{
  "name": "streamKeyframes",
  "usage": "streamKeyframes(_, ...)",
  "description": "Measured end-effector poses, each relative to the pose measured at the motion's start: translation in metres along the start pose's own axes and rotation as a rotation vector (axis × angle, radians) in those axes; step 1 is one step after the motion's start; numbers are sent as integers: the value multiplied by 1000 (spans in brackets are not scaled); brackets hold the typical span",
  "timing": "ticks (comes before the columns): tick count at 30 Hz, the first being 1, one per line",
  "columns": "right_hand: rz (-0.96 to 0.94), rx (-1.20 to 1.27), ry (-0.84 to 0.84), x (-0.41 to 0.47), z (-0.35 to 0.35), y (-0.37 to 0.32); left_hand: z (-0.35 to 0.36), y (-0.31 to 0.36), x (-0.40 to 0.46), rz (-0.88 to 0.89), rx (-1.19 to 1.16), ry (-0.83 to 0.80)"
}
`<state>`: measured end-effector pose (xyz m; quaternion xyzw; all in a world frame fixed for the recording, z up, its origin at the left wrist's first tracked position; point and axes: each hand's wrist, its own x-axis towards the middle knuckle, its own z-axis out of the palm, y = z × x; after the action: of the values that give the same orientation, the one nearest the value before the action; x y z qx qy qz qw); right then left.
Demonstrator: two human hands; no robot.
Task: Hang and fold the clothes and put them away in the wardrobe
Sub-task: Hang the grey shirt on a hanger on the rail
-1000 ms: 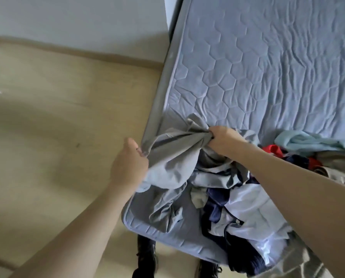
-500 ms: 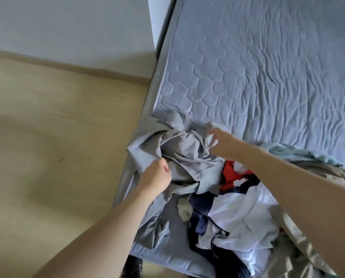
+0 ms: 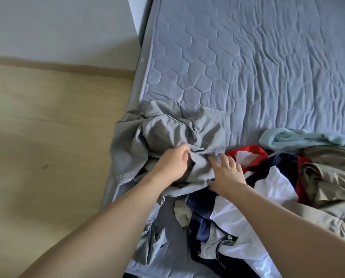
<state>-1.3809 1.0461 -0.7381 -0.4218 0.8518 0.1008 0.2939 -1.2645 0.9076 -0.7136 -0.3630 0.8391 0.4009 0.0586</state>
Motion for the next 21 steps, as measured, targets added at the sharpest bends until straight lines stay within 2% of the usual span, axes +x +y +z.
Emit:
streamKeyframes(3, 29, 331, 37, -11, -24, -9, -39, 36, -20, -31, -345, 172)
streamKeyframes(7, 47, 594, 70, -26, -87, -48, -117, 106, -51, 140, -479, 266)
streamKeyframes(10, 12, 693, 139, -60, -159, -82, -197, 163, -88, 198, -544, 410)
streamKeyframes(14, -20, 901, 227, -133, -264, -112, -302, 218, -167, 191, -506, 661)
streamKeyframes(17, -56, 1075, 181, -185, -345, -131, -368, 236, -228, 46, -328, 825)
streamKeyframes(19, -114, 1158, 101, -222, -402, -149, -407, 240, -272, -101, -198, 803)
streamKeyframes(21, -179, 1233, 36, -266, -460, -170, -441, 244, -323, -181, -147, 628)
